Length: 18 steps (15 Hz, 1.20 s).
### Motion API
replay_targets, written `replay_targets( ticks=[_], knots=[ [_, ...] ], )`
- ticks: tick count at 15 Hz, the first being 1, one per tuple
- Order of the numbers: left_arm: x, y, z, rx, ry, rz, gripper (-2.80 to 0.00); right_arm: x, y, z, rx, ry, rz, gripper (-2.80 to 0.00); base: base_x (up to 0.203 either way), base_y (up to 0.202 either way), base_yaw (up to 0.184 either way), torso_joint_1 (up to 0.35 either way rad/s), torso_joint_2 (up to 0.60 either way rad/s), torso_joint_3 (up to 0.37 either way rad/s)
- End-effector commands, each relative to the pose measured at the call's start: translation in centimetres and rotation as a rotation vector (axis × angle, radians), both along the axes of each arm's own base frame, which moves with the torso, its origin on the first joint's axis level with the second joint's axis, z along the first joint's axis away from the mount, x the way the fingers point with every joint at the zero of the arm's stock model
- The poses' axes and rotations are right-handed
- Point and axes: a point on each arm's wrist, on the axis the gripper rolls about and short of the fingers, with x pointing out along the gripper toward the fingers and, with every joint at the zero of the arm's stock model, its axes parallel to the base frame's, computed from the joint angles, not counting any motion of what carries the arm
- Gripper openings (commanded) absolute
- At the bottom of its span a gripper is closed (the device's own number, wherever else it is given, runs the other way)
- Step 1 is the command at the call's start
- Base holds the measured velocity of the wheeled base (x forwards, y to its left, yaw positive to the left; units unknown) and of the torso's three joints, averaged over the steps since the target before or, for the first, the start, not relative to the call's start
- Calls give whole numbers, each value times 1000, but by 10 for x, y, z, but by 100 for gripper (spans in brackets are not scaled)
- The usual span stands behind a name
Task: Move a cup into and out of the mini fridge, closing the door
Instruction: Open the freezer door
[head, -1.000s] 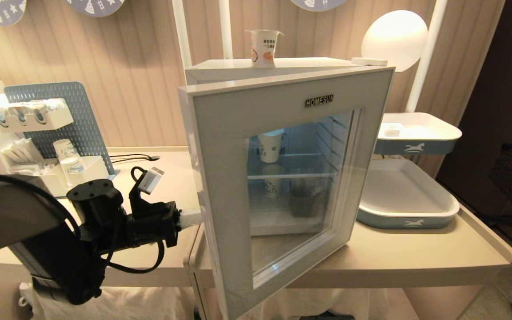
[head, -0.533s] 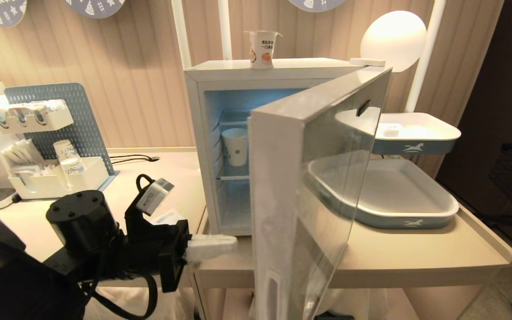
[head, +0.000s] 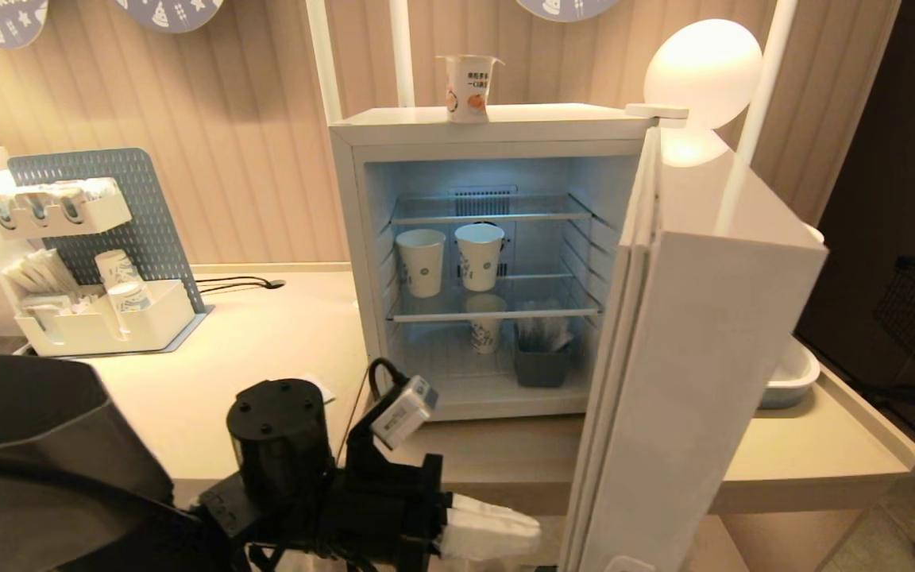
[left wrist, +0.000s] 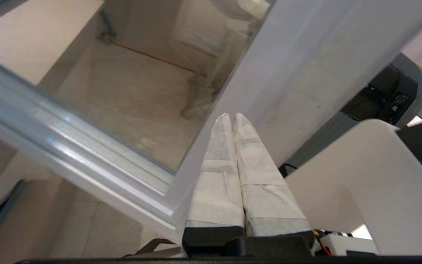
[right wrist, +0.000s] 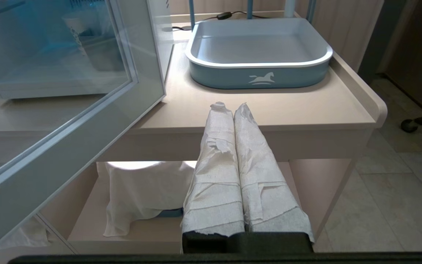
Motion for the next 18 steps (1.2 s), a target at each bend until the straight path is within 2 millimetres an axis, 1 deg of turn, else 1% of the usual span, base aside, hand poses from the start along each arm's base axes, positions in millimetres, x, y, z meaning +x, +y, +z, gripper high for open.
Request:
replay_targets(
  ticks=[1, 2, 4, 5, 7, 9, 11, 12, 13, 15, 16, 17, 18],
  knots=[
    [3, -21, -7, 5, 8, -51, -280, 0, 0, 0, 0, 2, 1, -280, 0, 0, 0, 0, 0, 0],
    [5, -29, -5, 13, 17, -66, -280, 0, 0, 0, 0, 1, 1, -280, 0, 0, 0, 0, 0, 0],
    [8, -45, 4, 10, 13, -95, -280, 0, 0, 0, 0, 2, 1, -280, 0, 0, 0, 0, 0, 0],
    [6, -53, 10, 10, 12, -117, -280, 0, 0, 0, 0, 2, 1, -280, 0, 0, 0, 0, 0, 0],
    [-11, -70, 16, 16, 18, -188, -280, 0, 0, 0, 0, 2, 1, -280, 0, 0, 0, 0, 0, 0],
    [-35, -85, 16, 26, 22, -272, -280, 0, 0, 0, 0, 2, 1, -280, 0, 0, 0, 0, 0, 0],
    [-54, -96, 11, 54, 24, -338, -280, 0, 0, 0, 0, 2, 1, -280, 0, 0, 0, 0, 0, 0],
    [-61, -99, 6, 79, 13, -361, -280, 0, 0, 0, 0, 2, 1, -280, 0, 0, 0, 0, 0, 0],
    [-62, -100, 3, 96, -7, -360, -280, 0, 0, 0, 0, 2, 1, -280, 0, 0, 0, 0, 0, 0],
    [-58, -97, 2, 112, -58, -274, -280, 0, 0, 0, 0, 2, 1, -280, 0, 0, 0, 0, 0, 0],
    [-42, -88, 4, 128, -92, -118, -280, 0, 0, 0, 0, 2, 1, -280, 0, 0, 0, 0, 0, 0],
    [-19, -73, 8, 141, -116, 52, -280, 0, 0, 0, 0, 2, 1, -280, 0, 0, 0, 0, 0, 0],
    [11, -45, 18, 147, -144, 264, -280, 0, 0, 0, 0, 2, 1, -280, 0, 0, 0, 0, 0, 0]
  ],
)
